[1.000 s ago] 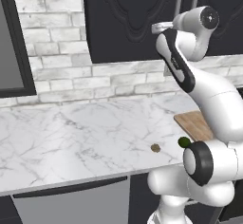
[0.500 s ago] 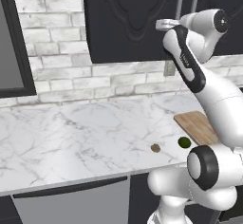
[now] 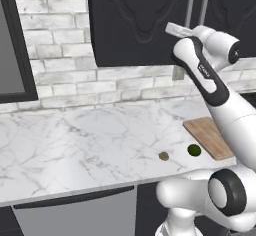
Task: Open the cabinet. Place the bowl and condiment on the counter. Then place the lime and garlic on the cutting board.
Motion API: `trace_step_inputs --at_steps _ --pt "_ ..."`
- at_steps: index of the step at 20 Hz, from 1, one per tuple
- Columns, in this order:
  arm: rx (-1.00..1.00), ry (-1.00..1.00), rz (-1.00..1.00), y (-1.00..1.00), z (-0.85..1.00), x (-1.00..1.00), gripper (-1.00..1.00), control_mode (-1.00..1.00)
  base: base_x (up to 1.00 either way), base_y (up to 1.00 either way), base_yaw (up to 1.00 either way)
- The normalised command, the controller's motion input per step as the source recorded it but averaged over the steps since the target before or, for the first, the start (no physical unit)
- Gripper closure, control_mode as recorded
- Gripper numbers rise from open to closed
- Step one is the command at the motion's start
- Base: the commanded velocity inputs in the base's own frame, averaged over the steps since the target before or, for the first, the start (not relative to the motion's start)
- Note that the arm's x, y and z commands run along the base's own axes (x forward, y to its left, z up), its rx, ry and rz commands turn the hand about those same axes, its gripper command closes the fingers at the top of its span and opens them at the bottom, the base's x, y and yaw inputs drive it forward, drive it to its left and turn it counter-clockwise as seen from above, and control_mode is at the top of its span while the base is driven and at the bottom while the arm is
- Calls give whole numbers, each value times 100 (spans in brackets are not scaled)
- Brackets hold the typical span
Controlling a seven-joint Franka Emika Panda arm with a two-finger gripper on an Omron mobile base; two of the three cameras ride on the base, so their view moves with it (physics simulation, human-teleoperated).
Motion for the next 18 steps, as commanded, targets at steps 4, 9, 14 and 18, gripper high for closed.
trace_step_inputs --at_steps 4,9,14,18 --pt "11 -6 10 100 -32 34 100 -100 0 0 0" --pt "7 1 8 100 -4 14 100 -100 0 0 0" --pt "0 17 12 100 10 -6 100 -100 0 0 0" --pt "0 24 14 100 29 -30 100 -100 0 0 0"
